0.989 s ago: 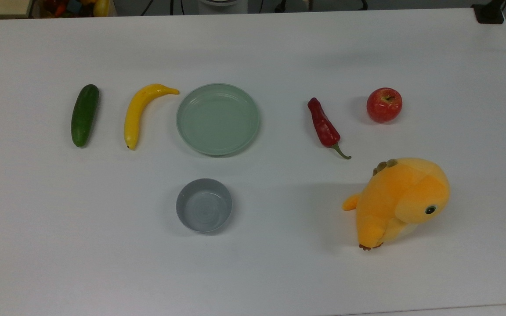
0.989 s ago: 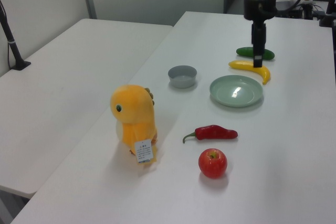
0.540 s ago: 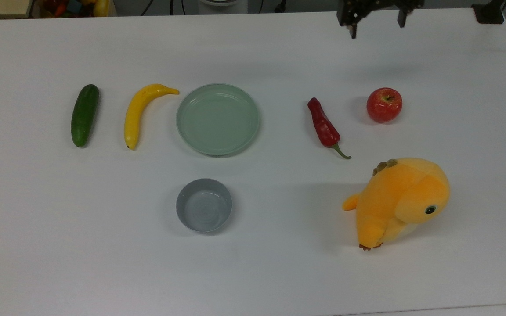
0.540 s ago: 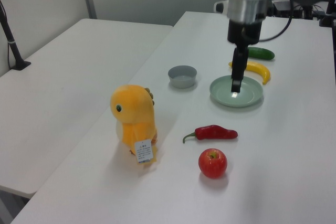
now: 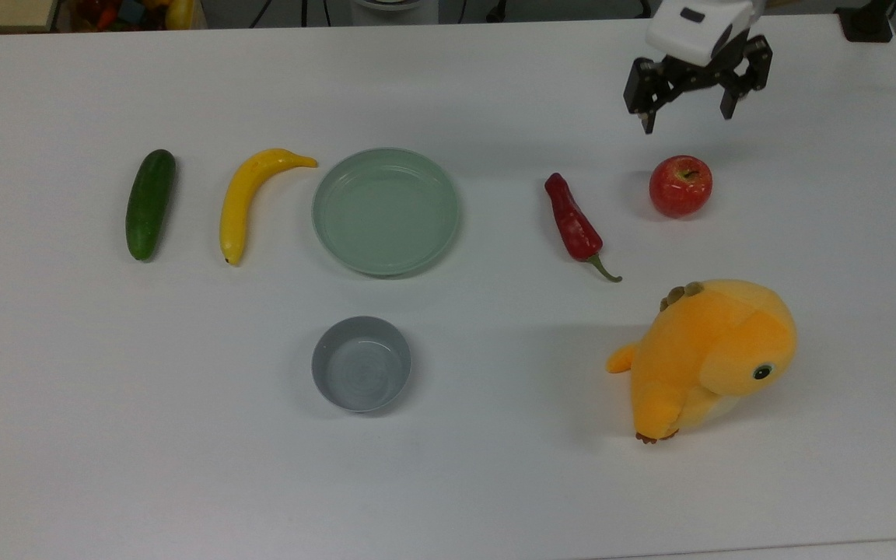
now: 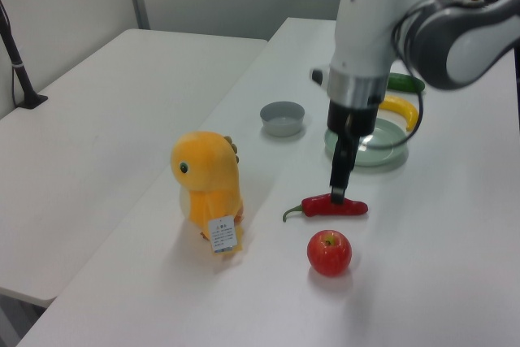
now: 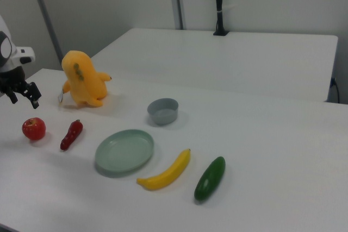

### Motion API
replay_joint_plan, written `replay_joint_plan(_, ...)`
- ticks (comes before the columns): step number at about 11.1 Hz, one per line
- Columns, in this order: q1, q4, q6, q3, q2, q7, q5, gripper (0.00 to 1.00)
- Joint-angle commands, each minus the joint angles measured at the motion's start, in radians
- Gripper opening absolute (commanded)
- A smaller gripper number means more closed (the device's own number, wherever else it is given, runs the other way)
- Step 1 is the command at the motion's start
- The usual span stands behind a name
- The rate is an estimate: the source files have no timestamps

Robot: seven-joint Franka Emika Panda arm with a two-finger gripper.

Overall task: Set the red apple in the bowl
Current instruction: 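Move the open gripper down over the red apple, then close the gripper around the red apple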

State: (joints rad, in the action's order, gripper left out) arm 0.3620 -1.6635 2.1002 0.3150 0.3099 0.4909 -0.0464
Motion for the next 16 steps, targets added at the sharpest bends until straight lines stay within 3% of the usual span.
replay_joint_plan(1, 0.025, -0.031, 0.101, -0.004, 0.057, 0.107, -0.078, 1.00)
replay_joint_plan(10, 0.058, -0.055, 0.204, -0.004, 0.167, 0.209, -0.214, 1.00)
replay_joint_plan(13, 0.060, -0.055, 0.202, -0.002, 0.182, 0.212, -0.219, 1.00)
replay_joint_plan(14, 0.063, -0.055, 0.202, -0.002, 0.183, 0.210, -0.219, 0.96)
replay_joint_plan(16, 0.066, -0.058, 0.201, -0.002, 0.183, 0.201, -0.248, 0.69)
